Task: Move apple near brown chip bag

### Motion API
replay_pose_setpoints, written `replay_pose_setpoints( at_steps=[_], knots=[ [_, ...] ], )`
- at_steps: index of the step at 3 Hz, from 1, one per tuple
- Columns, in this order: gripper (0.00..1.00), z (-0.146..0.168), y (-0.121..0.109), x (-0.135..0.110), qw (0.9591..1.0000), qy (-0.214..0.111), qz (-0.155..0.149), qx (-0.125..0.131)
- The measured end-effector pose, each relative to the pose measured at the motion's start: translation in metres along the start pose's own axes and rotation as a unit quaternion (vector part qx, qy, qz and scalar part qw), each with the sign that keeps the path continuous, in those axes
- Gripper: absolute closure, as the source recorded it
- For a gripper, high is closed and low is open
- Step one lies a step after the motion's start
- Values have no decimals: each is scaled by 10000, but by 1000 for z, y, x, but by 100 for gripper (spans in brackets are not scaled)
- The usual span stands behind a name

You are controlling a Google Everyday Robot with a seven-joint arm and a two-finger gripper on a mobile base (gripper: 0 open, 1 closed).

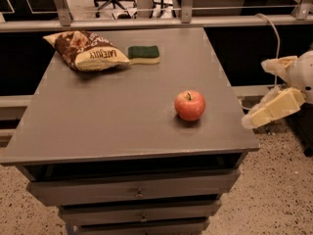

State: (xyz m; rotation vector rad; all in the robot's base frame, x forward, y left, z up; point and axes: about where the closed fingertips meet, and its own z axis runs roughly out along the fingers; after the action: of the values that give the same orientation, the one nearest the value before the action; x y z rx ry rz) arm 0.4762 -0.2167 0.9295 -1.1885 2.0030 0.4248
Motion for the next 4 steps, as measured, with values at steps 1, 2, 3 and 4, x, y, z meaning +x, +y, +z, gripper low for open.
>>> replay_pose_setpoints(
  at_steps=[1, 2, 3, 4],
  knots=[
    [0, 20, -2, -7, 9947, -955, -210, -330],
    [0, 35, 1, -2, 9895, -1271, -364, -577],
    [0, 41, 2, 0, 9880, -1341, -433, -634],
    [0, 58, 2, 2, 9850, -1451, -604, -710]
  ],
)
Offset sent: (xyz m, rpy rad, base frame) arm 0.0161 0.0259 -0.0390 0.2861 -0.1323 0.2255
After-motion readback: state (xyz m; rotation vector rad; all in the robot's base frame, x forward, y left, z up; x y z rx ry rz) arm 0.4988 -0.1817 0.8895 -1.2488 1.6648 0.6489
